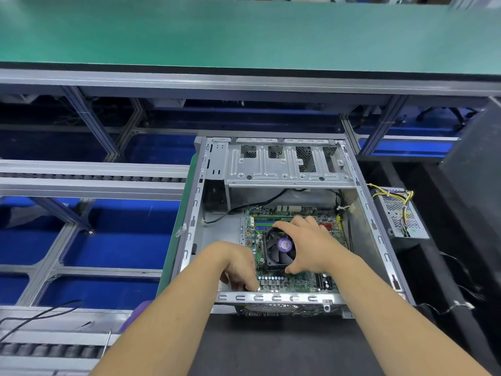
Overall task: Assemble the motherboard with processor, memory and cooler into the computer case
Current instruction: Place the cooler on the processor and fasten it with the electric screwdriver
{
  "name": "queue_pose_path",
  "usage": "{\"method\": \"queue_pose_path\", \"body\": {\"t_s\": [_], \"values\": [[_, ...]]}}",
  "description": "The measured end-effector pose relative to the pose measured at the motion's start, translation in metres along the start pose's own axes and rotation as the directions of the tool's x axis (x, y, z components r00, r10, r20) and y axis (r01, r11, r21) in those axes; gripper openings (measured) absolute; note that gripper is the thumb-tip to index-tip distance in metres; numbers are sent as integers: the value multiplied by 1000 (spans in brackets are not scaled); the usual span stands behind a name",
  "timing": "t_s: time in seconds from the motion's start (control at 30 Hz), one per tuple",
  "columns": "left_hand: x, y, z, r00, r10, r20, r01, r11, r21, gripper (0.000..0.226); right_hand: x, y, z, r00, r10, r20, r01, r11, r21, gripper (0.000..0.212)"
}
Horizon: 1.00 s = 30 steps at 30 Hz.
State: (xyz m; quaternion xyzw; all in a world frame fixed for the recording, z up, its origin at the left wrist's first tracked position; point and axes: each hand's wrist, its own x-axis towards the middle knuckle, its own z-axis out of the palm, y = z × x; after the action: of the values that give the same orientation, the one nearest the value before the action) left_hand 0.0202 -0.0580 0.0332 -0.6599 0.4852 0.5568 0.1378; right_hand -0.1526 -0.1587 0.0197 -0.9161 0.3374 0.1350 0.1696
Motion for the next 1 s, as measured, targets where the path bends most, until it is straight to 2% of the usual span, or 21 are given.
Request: {"method": "queue_pose_path", "body": {"t_s": [0.3,0.43,0.5,0.57,0.63,0.7,0.77,0.8,0.87,0.93,1.0], "values": [[-1,1,0,1000,10,-4,-10,1000,-22,12,-1,0,1,999,20,43,-20,1000,9,117],[1,1,-1,998,25,-59,-29,998,-54,7,0,-2,2,997,33,65,-36,999,41,117],[3,-1,-1,996,22,-87,-27,998,-59,3,-2,-1,1,994,18,106,-31,993,116,116],[6,-2,0,987,40,-158,-43,999,-14,11,-4,4,-1,990,2,142,-43,956,289,107],[9,-4,0,932,114,-343,-78,990,118,31,-5,9,-5,997,11,71,-42,884,466,81],[10,-4,0,803,251,-540,-99,950,296,53,-3,16,-10,982,152,-115,-60,819,571,51],[11,-1,-1,679,412,-608,-115,877,466,64,-1,25,-15,927,300,-224,-114,796,594,32],[12,1,-2,642,463,-611,-115,846,521,70,-1,28,-16,916,338,-214,-153,791,593,27],[14,5,-3,617,491,-615,-82,818,570,90,-3,32,-17,937,328,-123,-198,786,585,19],[17,9,-1,613,499,-613,-62,803,592,100,-6,32,-17,956,288,-49,-209,792,574,16],[19,8,1,653,464,-598,-118,843,525,105,-8,32,-17,959,281,-26,-211,775,596,17]]}}
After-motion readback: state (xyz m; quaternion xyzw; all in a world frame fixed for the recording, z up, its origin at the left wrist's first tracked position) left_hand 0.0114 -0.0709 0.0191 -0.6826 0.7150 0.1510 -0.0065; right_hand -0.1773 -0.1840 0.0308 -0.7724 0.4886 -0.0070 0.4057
